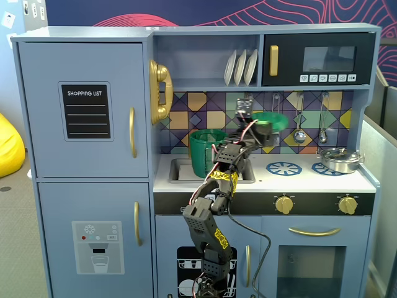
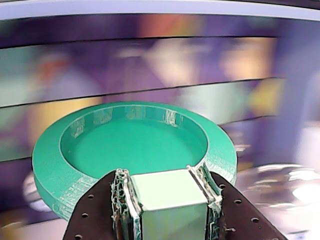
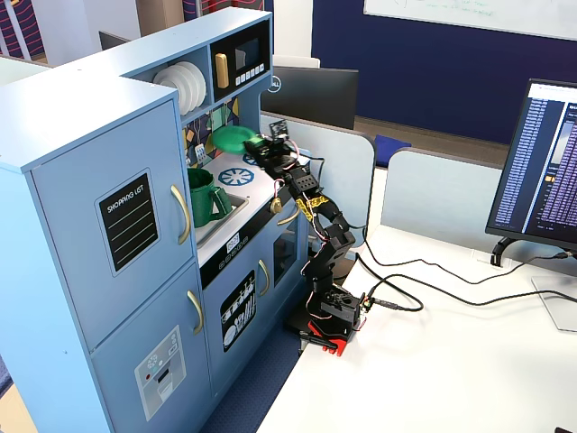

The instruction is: Take off the lid from the green recipient and place it on the counter

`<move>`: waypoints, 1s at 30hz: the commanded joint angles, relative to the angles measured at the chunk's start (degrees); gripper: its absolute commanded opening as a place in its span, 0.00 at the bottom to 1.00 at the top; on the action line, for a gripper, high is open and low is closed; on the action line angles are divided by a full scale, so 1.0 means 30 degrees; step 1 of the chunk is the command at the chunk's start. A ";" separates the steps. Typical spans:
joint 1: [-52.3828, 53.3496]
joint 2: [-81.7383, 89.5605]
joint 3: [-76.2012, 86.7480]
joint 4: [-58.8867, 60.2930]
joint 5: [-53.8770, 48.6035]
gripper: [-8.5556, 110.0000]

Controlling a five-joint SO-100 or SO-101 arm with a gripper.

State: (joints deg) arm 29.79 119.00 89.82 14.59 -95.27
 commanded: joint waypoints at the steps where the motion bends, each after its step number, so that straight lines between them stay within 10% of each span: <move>1: 0.1934 0.1113 0.1465 -0.2520 0.0439 0.07; 30: 0.1348 -0.1758 1.1748 -1.1865 0.0322 0.07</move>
State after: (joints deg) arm 34.28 113.47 126.21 -18.11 -93.96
